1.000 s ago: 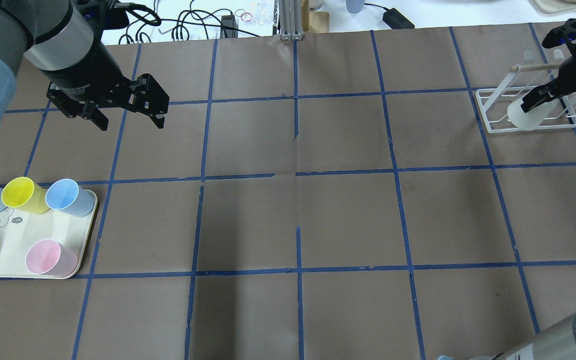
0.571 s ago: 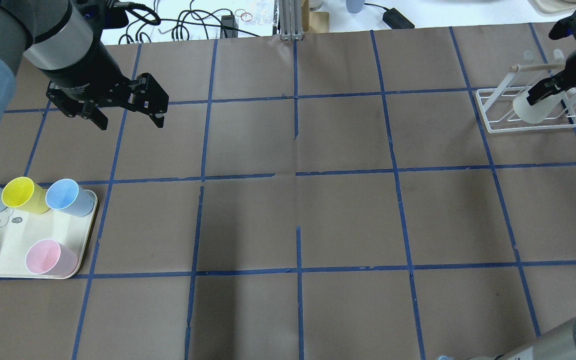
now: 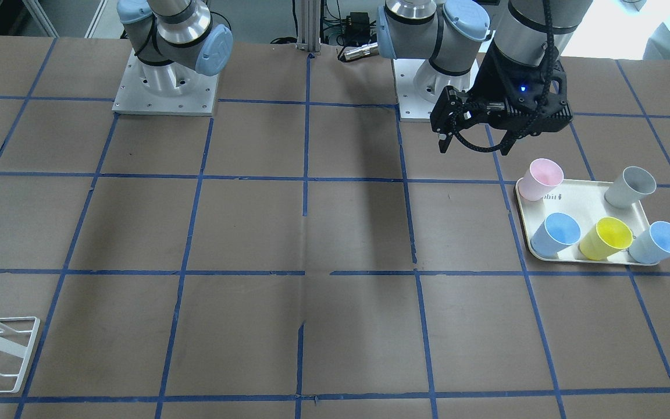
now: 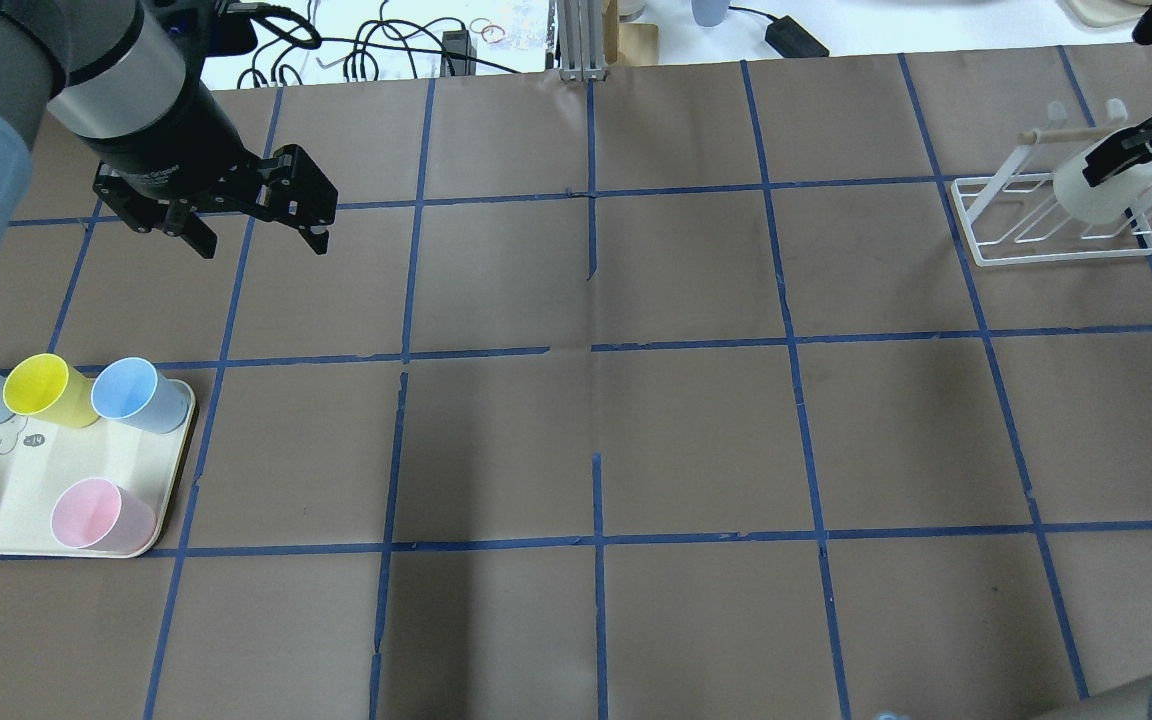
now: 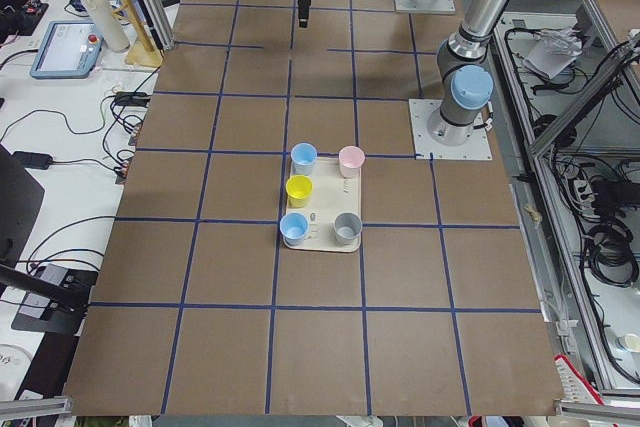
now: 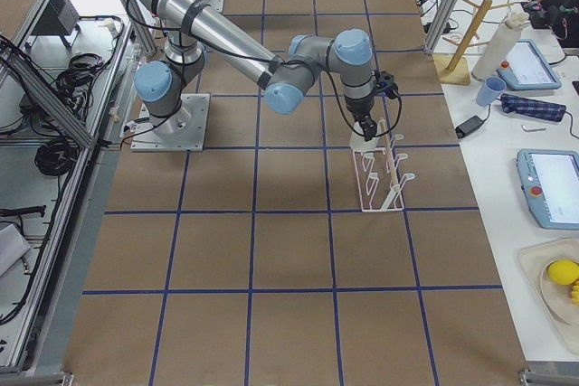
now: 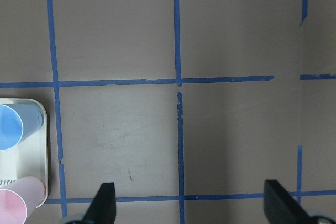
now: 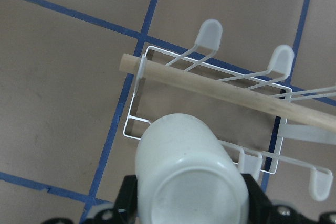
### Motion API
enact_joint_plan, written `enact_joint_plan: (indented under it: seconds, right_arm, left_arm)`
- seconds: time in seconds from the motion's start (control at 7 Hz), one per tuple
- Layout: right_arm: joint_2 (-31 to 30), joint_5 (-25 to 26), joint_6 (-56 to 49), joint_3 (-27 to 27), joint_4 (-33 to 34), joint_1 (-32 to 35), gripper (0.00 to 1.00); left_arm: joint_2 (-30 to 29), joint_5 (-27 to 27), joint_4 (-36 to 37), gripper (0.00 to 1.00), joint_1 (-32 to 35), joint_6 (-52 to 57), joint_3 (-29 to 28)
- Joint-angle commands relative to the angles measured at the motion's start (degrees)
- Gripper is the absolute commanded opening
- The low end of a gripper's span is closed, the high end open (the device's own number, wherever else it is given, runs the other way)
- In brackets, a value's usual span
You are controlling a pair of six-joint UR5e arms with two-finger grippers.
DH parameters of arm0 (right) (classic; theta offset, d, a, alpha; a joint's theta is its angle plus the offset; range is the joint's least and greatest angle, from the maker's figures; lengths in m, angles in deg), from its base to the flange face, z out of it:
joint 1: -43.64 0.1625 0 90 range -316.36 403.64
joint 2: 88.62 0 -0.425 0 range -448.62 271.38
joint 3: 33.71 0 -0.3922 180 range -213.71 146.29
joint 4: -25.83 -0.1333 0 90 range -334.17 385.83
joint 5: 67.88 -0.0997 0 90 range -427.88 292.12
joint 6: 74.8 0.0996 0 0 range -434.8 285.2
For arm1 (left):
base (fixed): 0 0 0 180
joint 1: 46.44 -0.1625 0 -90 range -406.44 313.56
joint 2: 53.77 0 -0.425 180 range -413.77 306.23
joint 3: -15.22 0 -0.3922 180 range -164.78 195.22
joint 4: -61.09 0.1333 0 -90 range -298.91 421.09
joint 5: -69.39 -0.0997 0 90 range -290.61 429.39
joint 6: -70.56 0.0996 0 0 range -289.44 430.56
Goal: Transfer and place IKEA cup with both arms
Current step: 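Carry the white cup toward the left gripper while the left arm reaches forward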
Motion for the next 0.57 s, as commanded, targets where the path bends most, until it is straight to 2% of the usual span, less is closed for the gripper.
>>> enact_joint_plan:
  seconds: [0.0, 0.14, 0.29, 0.43]
  right_arm:
    - [-3.2, 0.7, -0.1, 0.0, -2.9, 0.0, 0.16]
    - [-4.6, 1.9, -0.2, 0.0, -4.7, 0.0, 0.15]
    - [-8.6, 1.5, 0.7, 0.2, -11.2, 0.2, 0.13]
    - [-12.5, 1.2, 4.9, 0.2, -17.9, 1.4, 0.11]
  left_arm:
    - [0.6, 6.6, 0.0, 1.00, -0.2, 0.3, -0.1]
    - [0.7, 8.5, 0.0, 1.00, -0.6, 0.3, -1.0]
    - [1.2, 8.7, -0.1, 1.00, -0.6, 0.3, -0.5]
    - [2.0, 12.9, -2.5, 1.00, -0.6, 0.3, 1.2]
